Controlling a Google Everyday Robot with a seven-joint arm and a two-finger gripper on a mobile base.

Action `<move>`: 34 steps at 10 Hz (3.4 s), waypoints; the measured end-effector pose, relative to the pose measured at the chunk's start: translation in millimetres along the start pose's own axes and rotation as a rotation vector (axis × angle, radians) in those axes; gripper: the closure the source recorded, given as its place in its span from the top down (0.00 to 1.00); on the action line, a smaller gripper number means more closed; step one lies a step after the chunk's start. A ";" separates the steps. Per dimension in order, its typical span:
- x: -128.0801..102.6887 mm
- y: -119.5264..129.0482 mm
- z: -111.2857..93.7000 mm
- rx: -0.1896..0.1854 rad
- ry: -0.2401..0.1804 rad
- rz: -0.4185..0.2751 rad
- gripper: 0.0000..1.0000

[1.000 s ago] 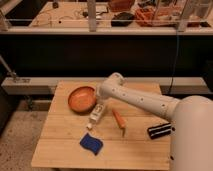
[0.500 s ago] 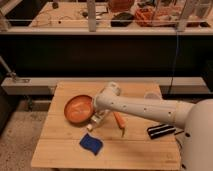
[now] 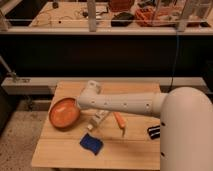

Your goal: Drag the ceramic bowl in a circle

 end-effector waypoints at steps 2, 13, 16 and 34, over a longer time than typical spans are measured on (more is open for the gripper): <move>23.1 -3.2 12.7 0.012 -0.001 -0.010 0.00; 49.8 126.7 -14.5 -0.005 0.079 0.237 0.00; 4.8 94.8 -29.1 -0.014 0.070 0.203 0.00; 101.8 114.9 5.6 0.032 0.115 0.212 0.00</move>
